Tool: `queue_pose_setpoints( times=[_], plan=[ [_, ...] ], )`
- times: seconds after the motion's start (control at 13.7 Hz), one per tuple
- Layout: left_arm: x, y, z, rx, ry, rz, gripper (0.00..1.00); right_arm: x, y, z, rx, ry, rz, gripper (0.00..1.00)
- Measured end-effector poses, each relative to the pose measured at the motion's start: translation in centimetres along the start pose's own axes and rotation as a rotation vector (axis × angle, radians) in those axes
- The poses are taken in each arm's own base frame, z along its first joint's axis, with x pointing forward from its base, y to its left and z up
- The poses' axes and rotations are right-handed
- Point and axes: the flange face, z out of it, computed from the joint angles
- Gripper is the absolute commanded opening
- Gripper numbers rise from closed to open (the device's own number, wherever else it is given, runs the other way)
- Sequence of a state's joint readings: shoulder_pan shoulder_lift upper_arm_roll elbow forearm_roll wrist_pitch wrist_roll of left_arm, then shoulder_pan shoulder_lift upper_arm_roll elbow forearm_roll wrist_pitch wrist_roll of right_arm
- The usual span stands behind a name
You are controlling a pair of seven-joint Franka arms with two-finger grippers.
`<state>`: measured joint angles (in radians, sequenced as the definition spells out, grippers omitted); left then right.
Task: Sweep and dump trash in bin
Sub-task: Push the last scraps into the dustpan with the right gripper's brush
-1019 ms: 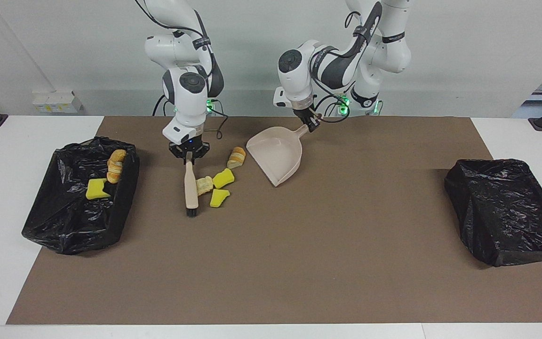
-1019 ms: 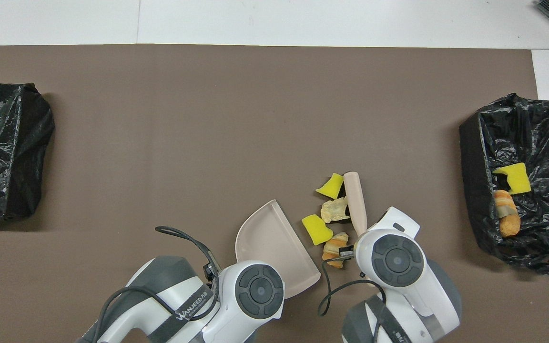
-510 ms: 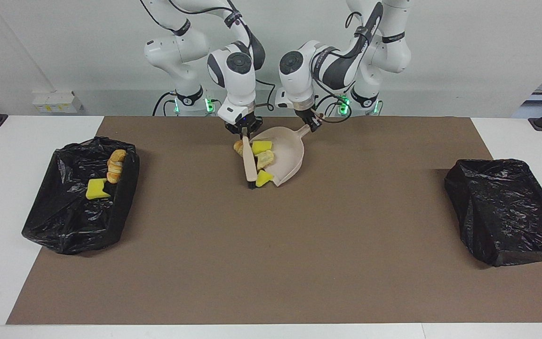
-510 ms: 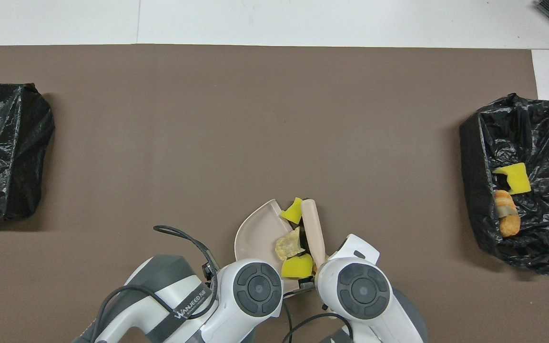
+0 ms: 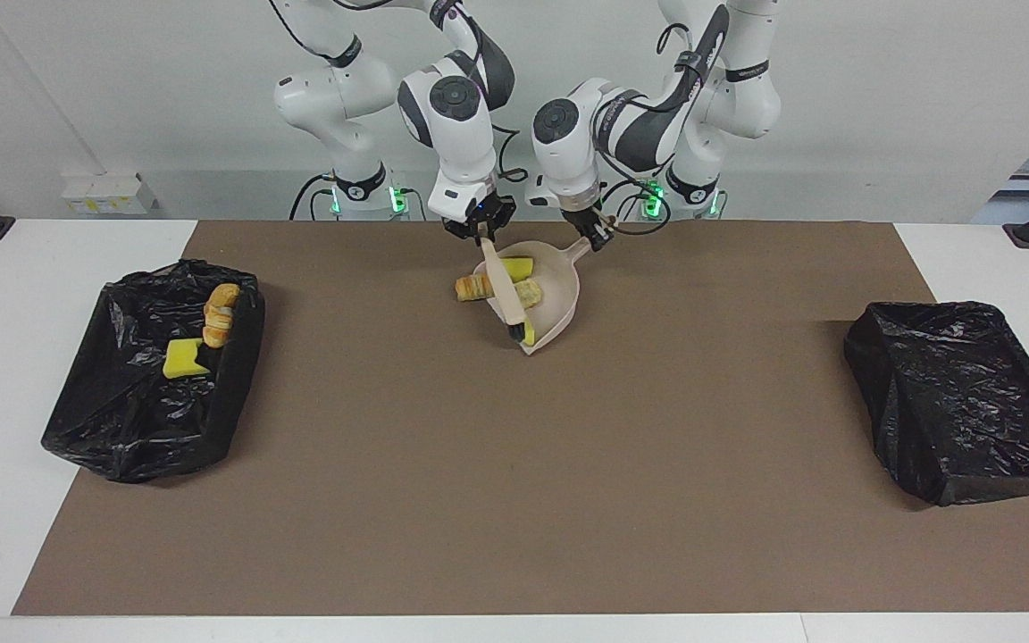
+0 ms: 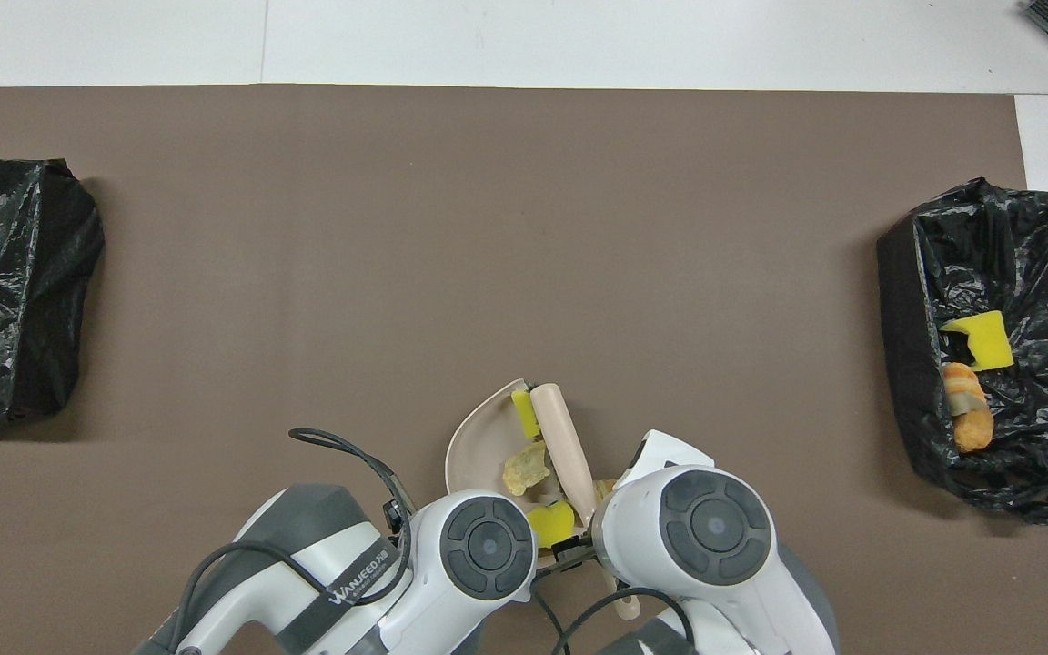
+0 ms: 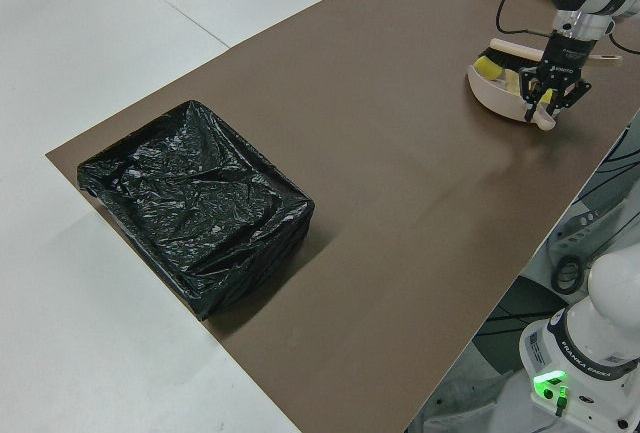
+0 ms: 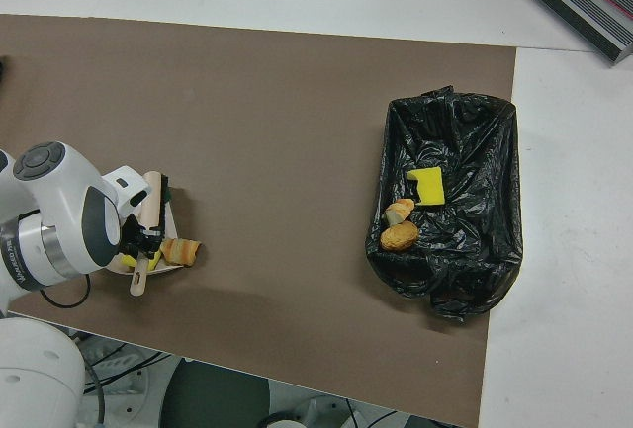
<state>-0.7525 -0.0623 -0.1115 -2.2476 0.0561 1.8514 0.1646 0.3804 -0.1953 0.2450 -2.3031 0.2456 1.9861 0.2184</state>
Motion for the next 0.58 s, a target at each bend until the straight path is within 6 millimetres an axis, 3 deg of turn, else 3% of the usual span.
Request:
queue_pose_setpoints(
  times=[0.29, 0.58],
  plan=[
    [0.0, -0.2, -0.1, 0.0, 0.008, -0.003, 0.0, 1.0, 4.7, -2.7, 0.013, -0.052, -0.048, 0.0],
    [0.0, -0.6, -0.1, -0.002, 0.015, -0.001, 0.0, -0.8, 6.9, -1.9, -0.053, -0.1, -0.041, 0.0]
  ],
)
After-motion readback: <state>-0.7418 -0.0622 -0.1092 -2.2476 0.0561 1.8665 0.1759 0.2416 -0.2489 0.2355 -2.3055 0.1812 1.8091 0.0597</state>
